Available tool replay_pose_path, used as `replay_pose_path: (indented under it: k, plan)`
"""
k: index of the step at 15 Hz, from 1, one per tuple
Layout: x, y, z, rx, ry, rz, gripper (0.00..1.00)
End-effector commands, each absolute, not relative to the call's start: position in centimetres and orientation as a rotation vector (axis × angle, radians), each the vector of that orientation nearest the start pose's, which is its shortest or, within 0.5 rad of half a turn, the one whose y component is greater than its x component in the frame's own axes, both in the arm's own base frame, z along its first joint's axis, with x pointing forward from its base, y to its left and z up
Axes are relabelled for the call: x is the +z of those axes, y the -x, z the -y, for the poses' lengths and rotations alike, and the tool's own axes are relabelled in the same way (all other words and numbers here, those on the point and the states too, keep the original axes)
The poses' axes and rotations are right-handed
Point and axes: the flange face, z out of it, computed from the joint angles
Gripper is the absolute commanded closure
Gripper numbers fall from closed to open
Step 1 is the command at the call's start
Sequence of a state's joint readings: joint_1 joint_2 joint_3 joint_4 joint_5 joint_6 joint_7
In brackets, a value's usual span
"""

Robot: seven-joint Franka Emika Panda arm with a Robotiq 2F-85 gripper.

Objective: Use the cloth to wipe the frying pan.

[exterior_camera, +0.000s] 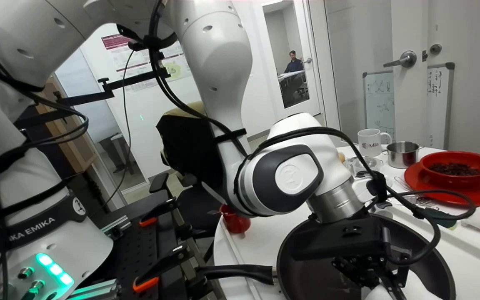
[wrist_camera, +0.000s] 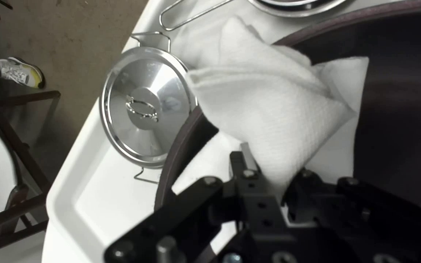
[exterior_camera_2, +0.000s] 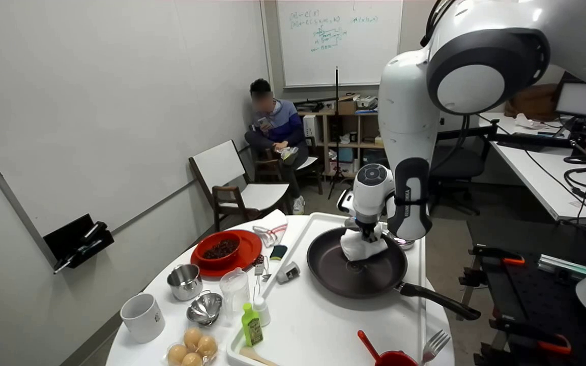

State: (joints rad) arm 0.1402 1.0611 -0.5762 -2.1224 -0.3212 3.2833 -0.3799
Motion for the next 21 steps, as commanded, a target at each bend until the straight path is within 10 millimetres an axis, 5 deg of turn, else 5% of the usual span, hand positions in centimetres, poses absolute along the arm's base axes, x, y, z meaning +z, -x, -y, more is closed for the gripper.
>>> replay_pose_path:
  k: [1,10,21]
  plan:
    - [-0.8,-48.8,23.1,0.067,3.512,0.923,0.92]
    - [-0.3,-51.5,21.6,-0.026,3.539,0.826,0.92]
    - [-0.8,-53.9,16.6,-0.133,3.527,0.905,0.92]
